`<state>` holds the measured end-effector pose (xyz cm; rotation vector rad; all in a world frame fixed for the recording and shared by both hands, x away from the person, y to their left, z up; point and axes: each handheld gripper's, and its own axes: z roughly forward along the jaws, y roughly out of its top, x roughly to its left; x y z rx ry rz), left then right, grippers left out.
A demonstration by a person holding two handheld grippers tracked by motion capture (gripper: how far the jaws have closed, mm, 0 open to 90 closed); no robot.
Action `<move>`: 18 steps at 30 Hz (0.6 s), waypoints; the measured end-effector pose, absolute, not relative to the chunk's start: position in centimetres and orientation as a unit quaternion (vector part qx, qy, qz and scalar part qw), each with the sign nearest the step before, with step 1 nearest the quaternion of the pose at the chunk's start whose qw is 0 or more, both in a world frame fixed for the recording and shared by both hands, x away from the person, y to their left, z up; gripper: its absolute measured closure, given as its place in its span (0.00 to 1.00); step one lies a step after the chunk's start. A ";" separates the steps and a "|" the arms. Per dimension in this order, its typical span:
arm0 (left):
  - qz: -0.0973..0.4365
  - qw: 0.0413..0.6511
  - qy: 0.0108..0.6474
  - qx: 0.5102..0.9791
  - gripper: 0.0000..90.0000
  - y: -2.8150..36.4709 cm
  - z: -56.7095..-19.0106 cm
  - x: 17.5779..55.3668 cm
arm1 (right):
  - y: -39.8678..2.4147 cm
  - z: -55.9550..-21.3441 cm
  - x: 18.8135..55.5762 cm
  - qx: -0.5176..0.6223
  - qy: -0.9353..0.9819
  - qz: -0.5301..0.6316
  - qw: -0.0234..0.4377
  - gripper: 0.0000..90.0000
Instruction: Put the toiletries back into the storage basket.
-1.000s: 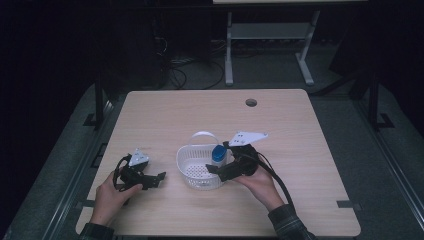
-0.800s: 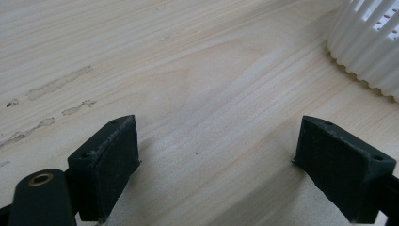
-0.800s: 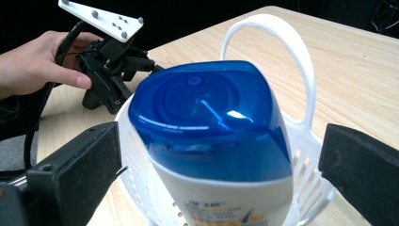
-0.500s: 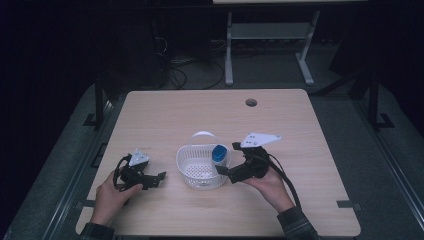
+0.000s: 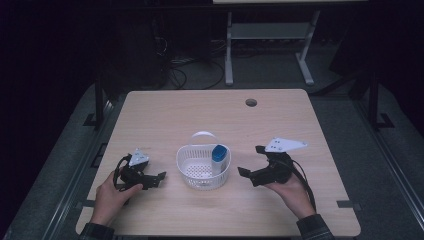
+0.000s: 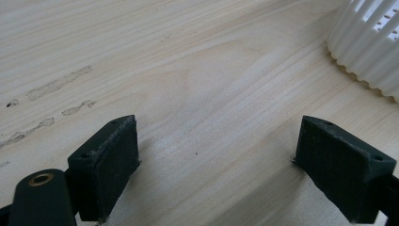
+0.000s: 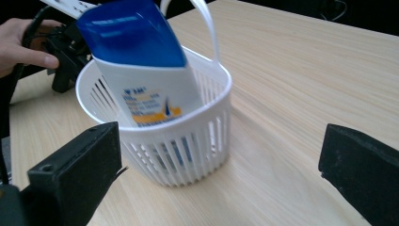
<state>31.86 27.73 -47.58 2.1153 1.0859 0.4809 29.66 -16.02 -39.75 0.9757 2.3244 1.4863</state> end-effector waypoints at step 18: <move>0.186 0.350 0.419 0.817 0.14 27.7 -47.6 31.9 | -20.9 -42.4 28.2 0.410 0.780 0.450 0.145 0.00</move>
